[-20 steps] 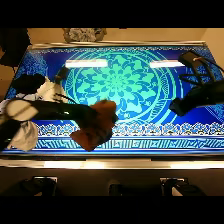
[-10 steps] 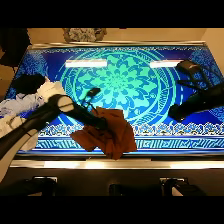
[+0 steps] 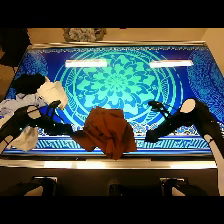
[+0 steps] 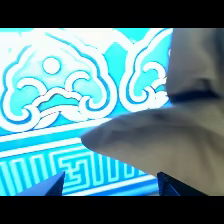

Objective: Fold the shirts.

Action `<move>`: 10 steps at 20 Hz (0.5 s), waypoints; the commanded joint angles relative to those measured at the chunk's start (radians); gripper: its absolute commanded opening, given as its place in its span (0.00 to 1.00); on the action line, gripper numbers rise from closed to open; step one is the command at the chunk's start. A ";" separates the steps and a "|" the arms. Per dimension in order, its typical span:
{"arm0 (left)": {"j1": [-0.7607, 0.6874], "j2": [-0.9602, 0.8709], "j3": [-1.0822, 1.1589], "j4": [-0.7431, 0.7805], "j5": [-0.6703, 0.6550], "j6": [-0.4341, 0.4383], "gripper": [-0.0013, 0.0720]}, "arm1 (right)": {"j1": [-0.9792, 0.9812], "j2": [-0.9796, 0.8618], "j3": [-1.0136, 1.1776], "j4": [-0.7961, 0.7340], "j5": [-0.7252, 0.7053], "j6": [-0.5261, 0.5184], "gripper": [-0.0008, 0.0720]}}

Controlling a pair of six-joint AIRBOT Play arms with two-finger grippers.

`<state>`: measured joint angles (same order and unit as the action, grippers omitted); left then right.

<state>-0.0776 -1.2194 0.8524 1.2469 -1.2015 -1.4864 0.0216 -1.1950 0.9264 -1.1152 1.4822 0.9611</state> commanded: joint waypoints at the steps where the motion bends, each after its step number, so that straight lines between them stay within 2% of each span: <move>1: 0.037 -0.026 -0.074 -0.127 0.141 0.060 0.98 | 0.000 -0.020 -0.090 0.038 -0.042 -0.024 0.94; 5: 0.013 -0.090 -0.074 -0.151 0.166 0.078 0.98 | 0.000 -0.028 -0.092 0.038 -0.055 -0.026 0.94; 6: 0.002 -0.099 -0.074 -0.153 0.169 0.091 0.91 | 0.000 -0.033 -0.093 0.038 -0.058 -0.027 0.94; 8: -0.021 -0.108 -0.075 -0.156 0.172 0.100 0.87 | 0.000 -0.053 -0.100 0.039 -0.070 -0.027 0.94; 10: -0.030 -0.115 -0.074 -0.156 0.175 0.096 0.67 | 0.001 -0.084 -0.113 0.058 -0.091 -0.028 0.94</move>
<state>-0.0906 -1.3167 0.7822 1.0958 -1.0420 -1.4010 0.0216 -1.2488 0.8284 -1.0760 1.4174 0.9363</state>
